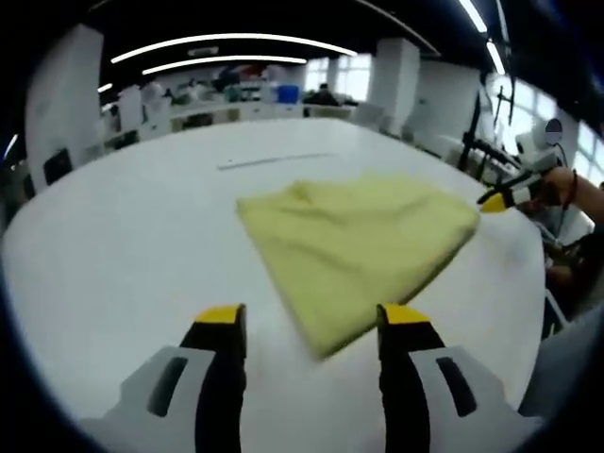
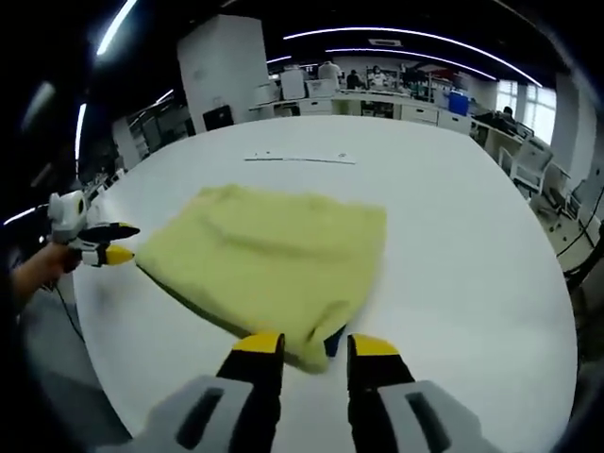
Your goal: Fold the garment on the visible template until the final outline fits inside the template.
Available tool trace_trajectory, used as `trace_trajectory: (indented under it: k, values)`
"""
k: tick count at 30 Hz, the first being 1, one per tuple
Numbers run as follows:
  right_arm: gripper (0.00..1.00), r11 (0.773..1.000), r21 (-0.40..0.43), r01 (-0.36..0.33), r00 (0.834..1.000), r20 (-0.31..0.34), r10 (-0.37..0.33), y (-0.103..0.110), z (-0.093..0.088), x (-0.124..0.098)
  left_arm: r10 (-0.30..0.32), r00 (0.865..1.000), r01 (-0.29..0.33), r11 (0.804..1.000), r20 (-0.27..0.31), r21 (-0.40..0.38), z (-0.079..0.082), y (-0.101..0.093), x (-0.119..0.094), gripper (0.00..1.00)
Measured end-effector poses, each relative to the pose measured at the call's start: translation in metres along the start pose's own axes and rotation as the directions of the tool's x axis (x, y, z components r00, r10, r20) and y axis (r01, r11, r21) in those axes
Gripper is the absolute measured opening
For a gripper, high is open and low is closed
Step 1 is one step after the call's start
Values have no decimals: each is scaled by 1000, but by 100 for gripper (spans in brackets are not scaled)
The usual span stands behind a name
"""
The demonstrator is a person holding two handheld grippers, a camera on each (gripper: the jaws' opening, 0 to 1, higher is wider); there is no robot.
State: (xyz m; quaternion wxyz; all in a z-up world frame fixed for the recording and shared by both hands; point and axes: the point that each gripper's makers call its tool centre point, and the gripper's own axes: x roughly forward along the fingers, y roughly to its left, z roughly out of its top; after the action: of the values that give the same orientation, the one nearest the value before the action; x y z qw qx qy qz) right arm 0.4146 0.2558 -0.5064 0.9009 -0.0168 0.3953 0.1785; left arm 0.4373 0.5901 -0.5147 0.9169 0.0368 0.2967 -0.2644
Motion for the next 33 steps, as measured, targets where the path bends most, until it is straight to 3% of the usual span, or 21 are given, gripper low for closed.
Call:
trace_trajectory:
  k: [9, 21, 26, 33]
  values:
    - [7, 999, 33, 13, 1000, -12, -12, 2, -13, 3, -32, 998, 31, 999, -57, -9, -21, -9, 3, 34]
    - [3, 996, 86, 24, 1000, -1, -24, 4, -14, 9, -48, 998, 47, 998, -47, -32, -21, -12, 6, 17]
    - [0, 998, 57, 27, 1000, -8, -26, 4, -14, 9, -37, 998, 35, 999, -57, -37, -24, -8, 6, 4]
    - [0, 998, 42, 36, 999, -3, -36, -2, -11, 1, -33, 998, 31, 999, -54, -38, -23, -8, 5, 2]
